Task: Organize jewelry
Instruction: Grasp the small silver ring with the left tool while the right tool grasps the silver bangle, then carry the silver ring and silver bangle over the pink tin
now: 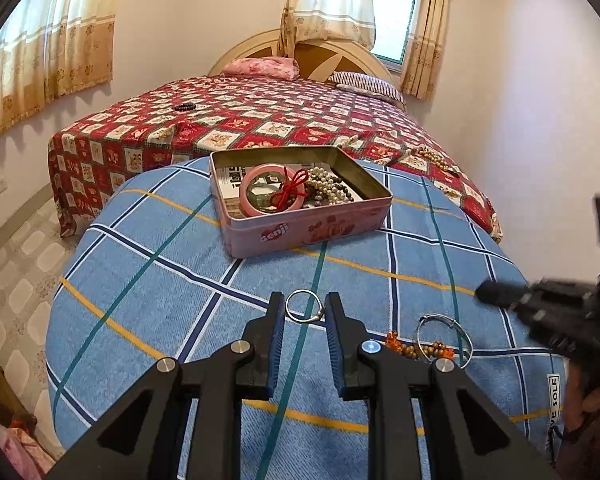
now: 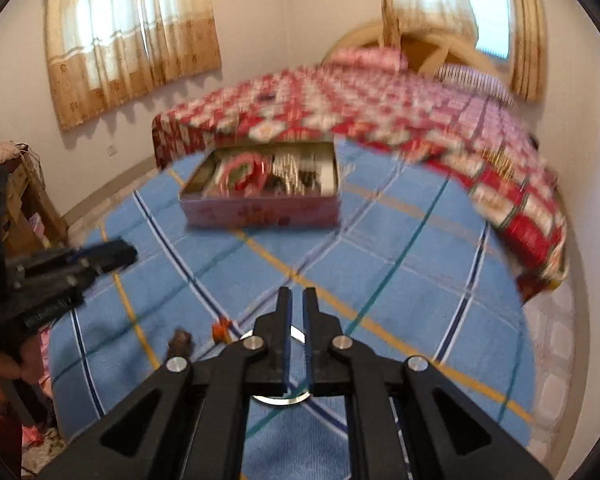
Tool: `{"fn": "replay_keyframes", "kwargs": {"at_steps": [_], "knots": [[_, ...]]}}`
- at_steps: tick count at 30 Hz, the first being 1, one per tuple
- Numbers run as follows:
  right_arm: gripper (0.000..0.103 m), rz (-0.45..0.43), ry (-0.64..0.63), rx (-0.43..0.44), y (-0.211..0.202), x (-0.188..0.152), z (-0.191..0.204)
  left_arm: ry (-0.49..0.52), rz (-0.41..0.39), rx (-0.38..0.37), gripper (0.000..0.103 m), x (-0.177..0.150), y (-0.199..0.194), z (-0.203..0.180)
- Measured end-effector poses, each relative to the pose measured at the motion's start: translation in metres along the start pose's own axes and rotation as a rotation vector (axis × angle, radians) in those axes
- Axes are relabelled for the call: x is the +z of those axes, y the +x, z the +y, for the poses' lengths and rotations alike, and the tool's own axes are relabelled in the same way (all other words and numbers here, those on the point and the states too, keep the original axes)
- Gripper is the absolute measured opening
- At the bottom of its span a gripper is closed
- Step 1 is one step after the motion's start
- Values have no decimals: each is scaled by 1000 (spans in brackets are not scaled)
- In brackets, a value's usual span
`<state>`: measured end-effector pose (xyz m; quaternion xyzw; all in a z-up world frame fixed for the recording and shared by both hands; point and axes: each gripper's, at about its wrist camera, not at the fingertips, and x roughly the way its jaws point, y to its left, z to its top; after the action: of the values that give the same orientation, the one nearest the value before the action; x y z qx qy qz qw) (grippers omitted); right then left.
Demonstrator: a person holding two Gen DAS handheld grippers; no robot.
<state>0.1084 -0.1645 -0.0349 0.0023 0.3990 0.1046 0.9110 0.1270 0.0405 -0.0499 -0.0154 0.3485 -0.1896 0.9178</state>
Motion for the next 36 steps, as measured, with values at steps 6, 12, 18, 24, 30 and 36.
{"fn": "replay_keyframes", "kwargs": {"at_steps": [6,12,18,24,30,36], "knots": [[17,94,-16,-25,33,-21,-1,1,13,-5,20,-1,4,-2],[36,86,-105,-68,37,-24,14,-10,13,-5,20,0,3,-1],[8,116,-108,-70,37,-22,12,-10,4,-7,20,0,-2,-1],[9,20,-62,-51,10,-11,9,-21,-3,-4,20,1,-2,2],[9,-105,-37,-29,-23,17,11,-15,-13,-11,20,6,1,2],[6,-208,5,25,-32,54,8,-1,-45,-16,20,25,8,1]]}}
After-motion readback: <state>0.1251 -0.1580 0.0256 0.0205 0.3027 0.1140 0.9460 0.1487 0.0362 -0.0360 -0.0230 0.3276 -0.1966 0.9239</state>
